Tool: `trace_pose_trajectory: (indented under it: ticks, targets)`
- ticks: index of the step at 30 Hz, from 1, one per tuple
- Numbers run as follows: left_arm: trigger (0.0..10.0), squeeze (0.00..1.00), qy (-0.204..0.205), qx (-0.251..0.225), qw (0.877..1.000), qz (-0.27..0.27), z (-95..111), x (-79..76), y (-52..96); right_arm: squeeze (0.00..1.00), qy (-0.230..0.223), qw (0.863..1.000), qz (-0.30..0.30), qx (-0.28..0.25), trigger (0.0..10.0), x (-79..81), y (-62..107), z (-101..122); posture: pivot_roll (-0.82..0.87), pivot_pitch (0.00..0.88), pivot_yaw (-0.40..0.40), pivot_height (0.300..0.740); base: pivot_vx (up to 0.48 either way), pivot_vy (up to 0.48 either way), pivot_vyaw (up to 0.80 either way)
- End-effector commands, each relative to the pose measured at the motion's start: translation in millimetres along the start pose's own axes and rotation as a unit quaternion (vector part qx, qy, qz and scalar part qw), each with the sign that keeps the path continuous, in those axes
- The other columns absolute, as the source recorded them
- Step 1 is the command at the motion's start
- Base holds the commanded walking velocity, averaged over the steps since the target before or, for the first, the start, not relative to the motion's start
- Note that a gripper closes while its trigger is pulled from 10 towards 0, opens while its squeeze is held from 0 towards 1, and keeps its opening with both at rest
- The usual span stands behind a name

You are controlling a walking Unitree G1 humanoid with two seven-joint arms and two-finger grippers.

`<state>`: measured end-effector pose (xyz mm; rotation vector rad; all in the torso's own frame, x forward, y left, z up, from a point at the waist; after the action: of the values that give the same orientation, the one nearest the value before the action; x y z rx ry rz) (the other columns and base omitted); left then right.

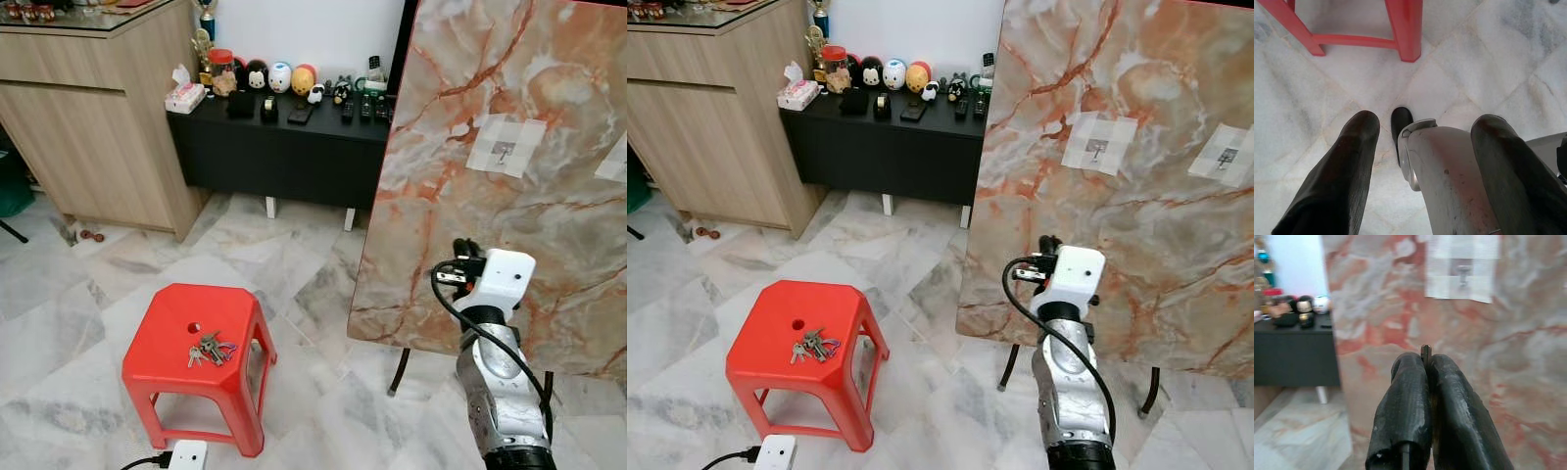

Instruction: Hang keys on a hook

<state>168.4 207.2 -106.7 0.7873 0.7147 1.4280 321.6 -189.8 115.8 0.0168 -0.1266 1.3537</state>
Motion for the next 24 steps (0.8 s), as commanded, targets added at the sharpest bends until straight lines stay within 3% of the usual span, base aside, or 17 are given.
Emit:
trace_pose_trajectory:
  ticks: [1,4,24]
  targets:
    - [10.0,0.00,0.006,0.016,1.000,-0.001,-7.8,-0.9,1.1,0.00,0.011,1.000,-0.026,-0.010,10.0,-11.6,-2.3,4.3,0.04,0.002,-0.077,0.740,0.000,0.000,0.00]
    - [10.0,0.00,0.005,0.017,1.000,-0.001,-8.5,-0.9,1.3,0.00,0.013,0.999,-0.042,-0.018,10.0,-17.2,-3.3,6.8,0.04,0.000,-0.078,0.740,0.000,0.000,0.00]
    - [10.0,0.00,0.006,0.017,1.000,-0.001,-8.8,-1.3,1.2,0.00,0.014,0.998,-0.054,-0.025,10.0,-15.9,-5.8,10.0,0.04,0.005,-0.077,0.740,0.000,0.000,0.00]
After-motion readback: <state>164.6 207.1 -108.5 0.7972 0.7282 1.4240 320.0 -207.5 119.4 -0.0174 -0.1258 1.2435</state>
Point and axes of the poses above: a point about 5 cm out from each wrist's last joint towards the gripper, its own y axis pointing back from the gripper into the wrist, its own z axis along the axis of the wrist's last joint, x = y × z, the point moved 2 cm from there along -y, pointing out of the wrist towards the gripper, and after that the axes turned 1 degree about -y, right-handed, at the moved point
